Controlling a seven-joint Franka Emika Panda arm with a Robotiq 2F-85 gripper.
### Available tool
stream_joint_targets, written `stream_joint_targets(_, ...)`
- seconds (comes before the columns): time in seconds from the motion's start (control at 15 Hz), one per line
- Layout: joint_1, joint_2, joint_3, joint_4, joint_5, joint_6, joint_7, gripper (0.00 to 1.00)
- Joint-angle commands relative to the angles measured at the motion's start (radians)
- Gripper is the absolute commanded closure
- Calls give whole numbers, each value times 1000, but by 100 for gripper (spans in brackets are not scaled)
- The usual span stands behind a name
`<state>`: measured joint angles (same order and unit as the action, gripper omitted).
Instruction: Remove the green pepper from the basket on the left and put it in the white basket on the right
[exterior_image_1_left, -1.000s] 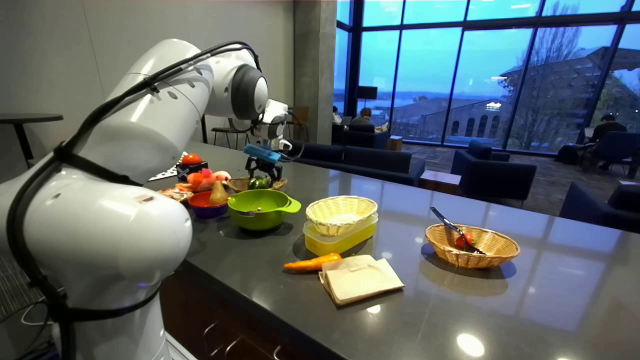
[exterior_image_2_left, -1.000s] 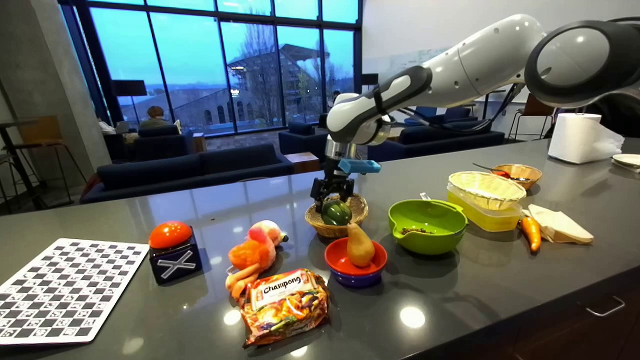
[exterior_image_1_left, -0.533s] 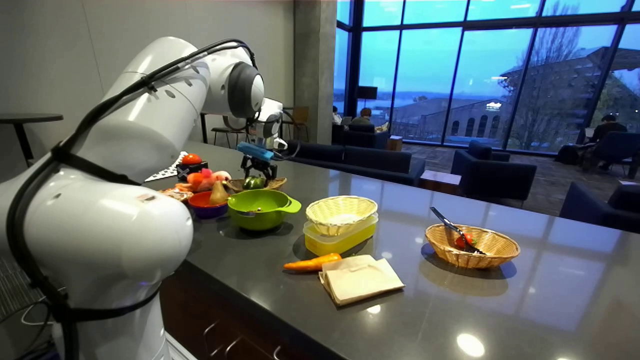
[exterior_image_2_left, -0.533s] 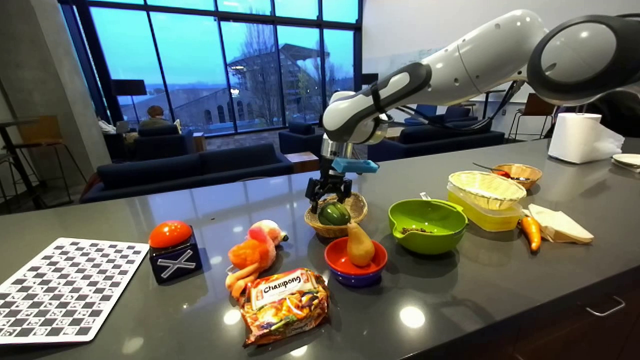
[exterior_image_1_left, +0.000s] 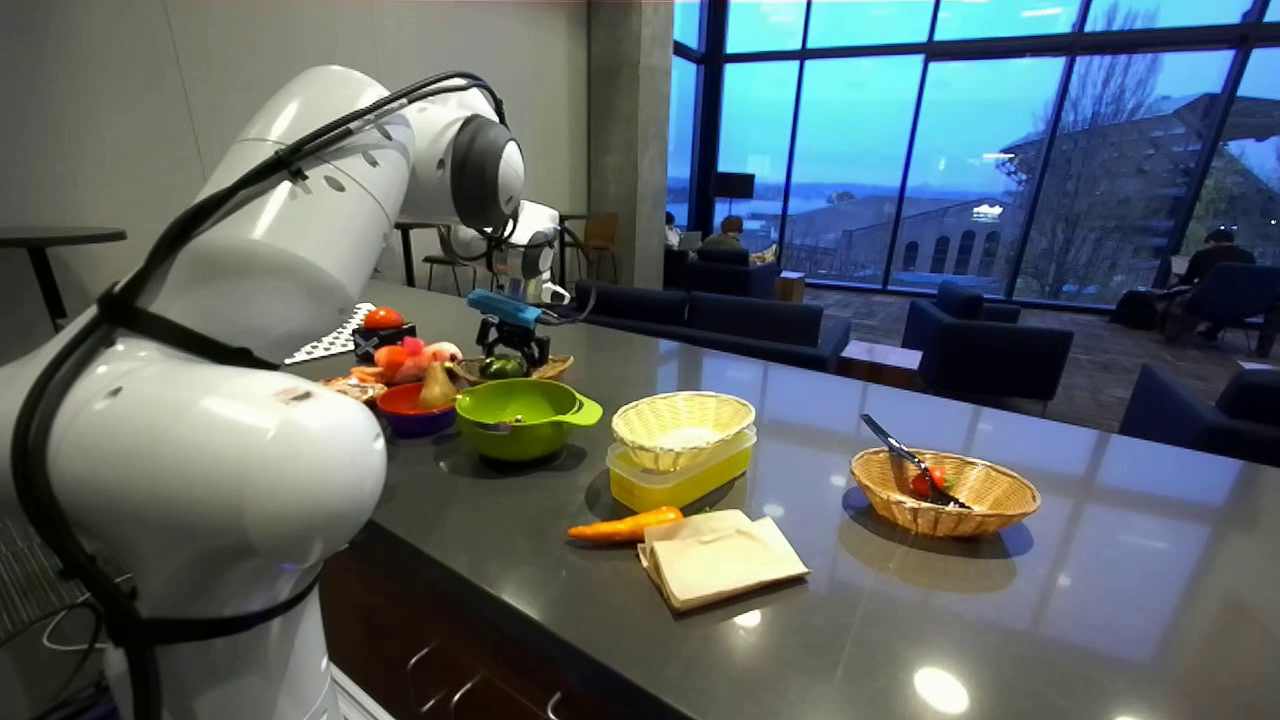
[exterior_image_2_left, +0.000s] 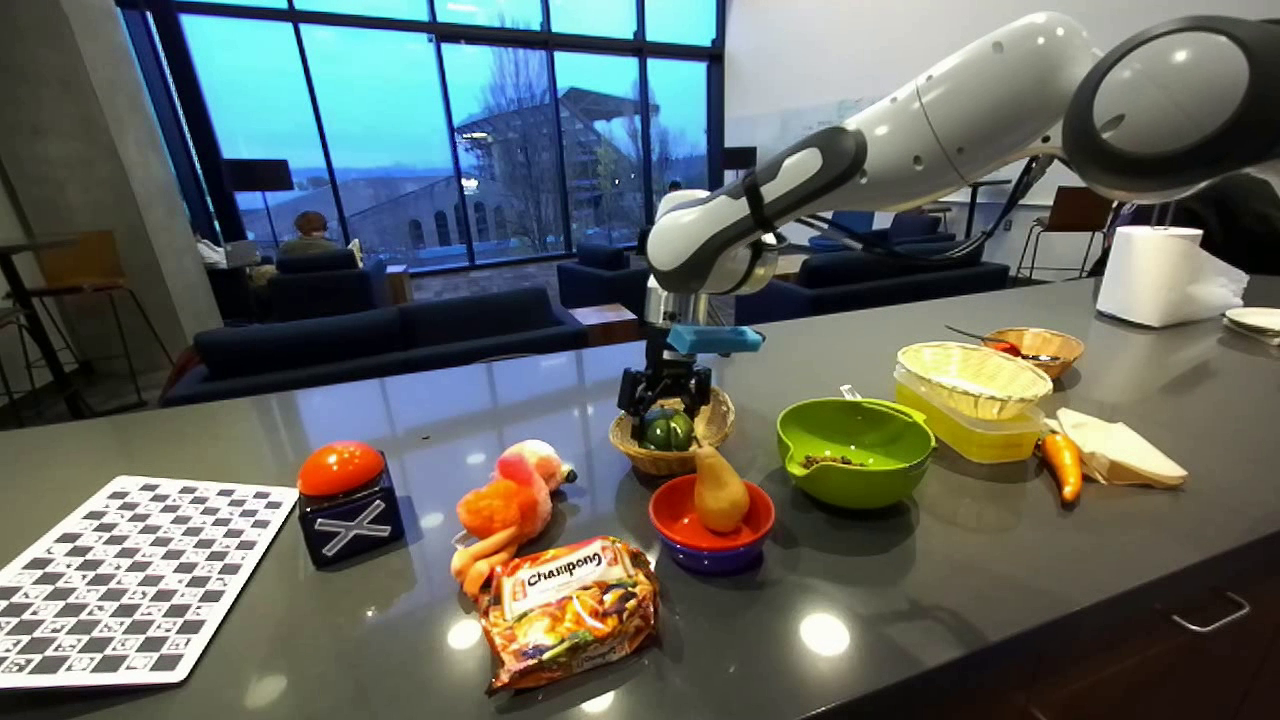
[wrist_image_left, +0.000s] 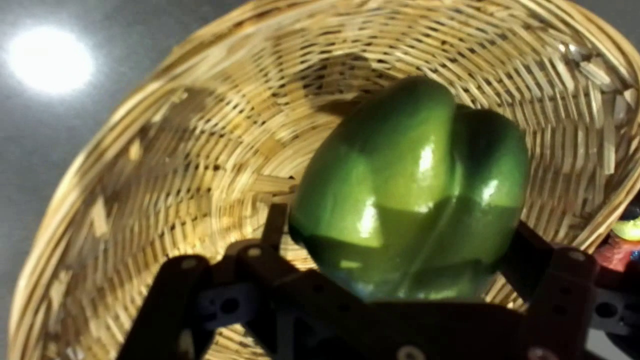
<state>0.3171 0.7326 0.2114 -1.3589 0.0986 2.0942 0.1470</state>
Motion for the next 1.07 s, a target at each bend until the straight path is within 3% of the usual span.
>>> stream_joint_targets(0.0, 11, -44, -20, -54, -21, -14, 2, 0)
stream_joint_targets(0.07, 11, -45, -19, -57, -22, -10, 2, 0)
stream_joint_targets(0.13, 10, -45, -19, -58, -25, -4, -1, 25)
stream_joint_targets(0.27, 10, -47, -18, -61, -30, 0, -6, 31)
stream_joint_targets(1.0, 21, -103, -22, -77, -28, -17, 62, 31)
